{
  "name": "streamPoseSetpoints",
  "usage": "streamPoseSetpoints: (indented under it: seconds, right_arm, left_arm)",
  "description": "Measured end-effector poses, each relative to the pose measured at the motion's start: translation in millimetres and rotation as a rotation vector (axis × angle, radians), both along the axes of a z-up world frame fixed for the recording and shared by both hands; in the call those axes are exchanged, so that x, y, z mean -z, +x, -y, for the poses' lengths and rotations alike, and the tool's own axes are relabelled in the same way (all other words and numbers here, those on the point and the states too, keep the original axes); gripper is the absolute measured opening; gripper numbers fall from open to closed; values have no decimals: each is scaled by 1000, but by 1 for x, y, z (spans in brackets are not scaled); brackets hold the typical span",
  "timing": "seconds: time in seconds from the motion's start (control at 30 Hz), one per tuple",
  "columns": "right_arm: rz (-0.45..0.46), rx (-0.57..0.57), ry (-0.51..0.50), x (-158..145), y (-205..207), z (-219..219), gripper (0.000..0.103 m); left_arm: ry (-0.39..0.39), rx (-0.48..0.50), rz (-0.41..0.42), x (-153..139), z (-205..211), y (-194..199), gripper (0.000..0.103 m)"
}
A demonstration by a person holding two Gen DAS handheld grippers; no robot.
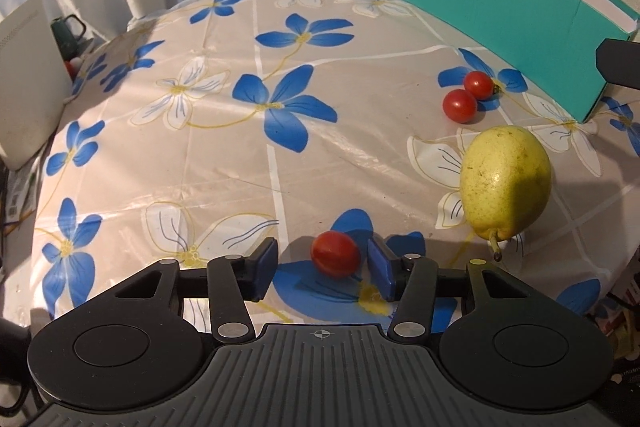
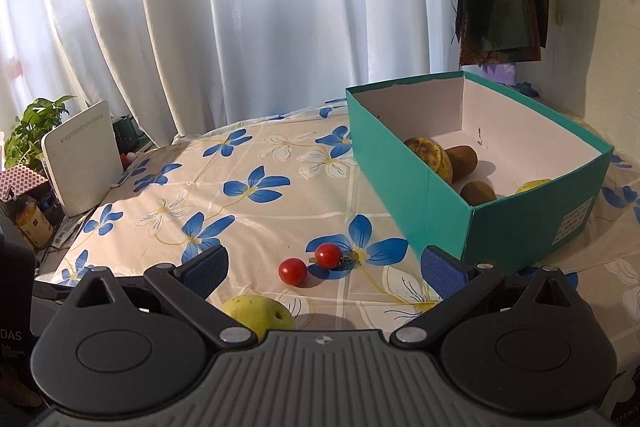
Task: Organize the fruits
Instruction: 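Move the left gripper to a cherry tomato and close on it, then grasp the green apple on the cloth with the right gripper while the left gripper lifts the tomato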
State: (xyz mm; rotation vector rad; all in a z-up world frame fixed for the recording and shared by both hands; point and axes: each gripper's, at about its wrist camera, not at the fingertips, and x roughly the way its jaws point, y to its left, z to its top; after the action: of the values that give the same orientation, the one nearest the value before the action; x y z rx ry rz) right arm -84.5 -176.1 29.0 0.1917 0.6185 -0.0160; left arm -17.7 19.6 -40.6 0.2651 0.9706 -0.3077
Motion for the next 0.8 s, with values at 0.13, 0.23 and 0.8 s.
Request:
streamPoseSetpoints:
  seconds: [0.13, 0.23, 0.8]
  right_arm:
    - [1, 1, -4, -1, -1, -2, 102]
    - [0, -4, -10, -2, -1, -3, 102]
    - [-146, -109, -43, 14, 14, -27, 100]
  left_arm:
    - [-8, 14, -25, 1, 2, 0, 44]
    - [-10, 9, -32, 3, 2, -1, 42]
    - [-146, -131, 61, -66, -24, 10, 29]
